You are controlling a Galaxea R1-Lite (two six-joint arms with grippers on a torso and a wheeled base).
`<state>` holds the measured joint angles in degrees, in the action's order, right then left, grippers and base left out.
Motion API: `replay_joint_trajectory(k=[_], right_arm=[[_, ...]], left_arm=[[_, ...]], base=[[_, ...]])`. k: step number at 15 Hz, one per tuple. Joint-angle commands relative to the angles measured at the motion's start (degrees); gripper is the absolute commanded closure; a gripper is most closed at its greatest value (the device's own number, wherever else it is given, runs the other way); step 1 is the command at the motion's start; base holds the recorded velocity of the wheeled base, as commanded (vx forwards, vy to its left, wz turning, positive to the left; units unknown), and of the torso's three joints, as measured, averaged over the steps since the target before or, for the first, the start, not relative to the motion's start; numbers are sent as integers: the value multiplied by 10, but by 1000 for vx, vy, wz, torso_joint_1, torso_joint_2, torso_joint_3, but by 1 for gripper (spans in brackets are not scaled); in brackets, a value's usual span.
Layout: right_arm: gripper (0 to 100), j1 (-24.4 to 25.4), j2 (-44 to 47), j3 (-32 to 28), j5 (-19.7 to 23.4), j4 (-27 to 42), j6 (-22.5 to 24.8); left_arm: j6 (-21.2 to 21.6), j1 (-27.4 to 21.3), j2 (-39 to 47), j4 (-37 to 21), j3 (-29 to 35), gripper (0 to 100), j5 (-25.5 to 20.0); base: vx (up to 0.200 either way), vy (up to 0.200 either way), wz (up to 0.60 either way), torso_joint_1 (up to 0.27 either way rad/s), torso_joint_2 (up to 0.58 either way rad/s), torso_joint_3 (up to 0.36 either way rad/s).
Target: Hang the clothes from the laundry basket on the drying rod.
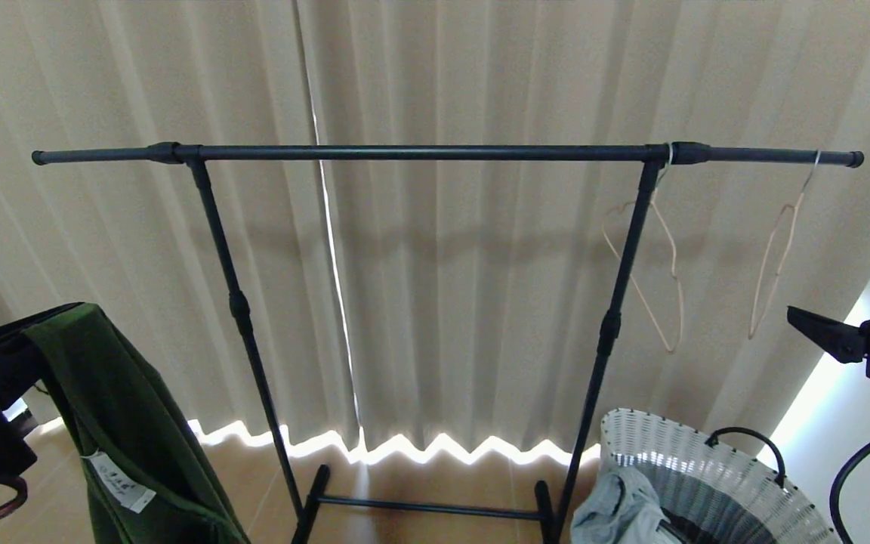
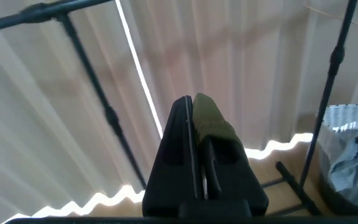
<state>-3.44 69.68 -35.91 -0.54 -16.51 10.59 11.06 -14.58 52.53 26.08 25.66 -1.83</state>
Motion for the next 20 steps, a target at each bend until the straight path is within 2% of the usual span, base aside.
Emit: replay_joint_trajectory(k=[1,2,15,20], right_arm=[[0,0,-1,1,0,0,0],[0,0,-1,1,-1,1,0],[0,-1,-2,-2,-2,-1,0],[0,-2,-7,-1,-2,0,0]], left_arm=[[0,0,1,0,0,100,0],[0,0,1,0,0,100,0],[2,0,2,-1,1,100,0],[2,0,3,-1,0,100,0]], base=[[0,-200,0,2,2,2],[0,-200,0,7,7,-7],[0,0,0,0,0,0],[200,0,0,-1,0,3]])
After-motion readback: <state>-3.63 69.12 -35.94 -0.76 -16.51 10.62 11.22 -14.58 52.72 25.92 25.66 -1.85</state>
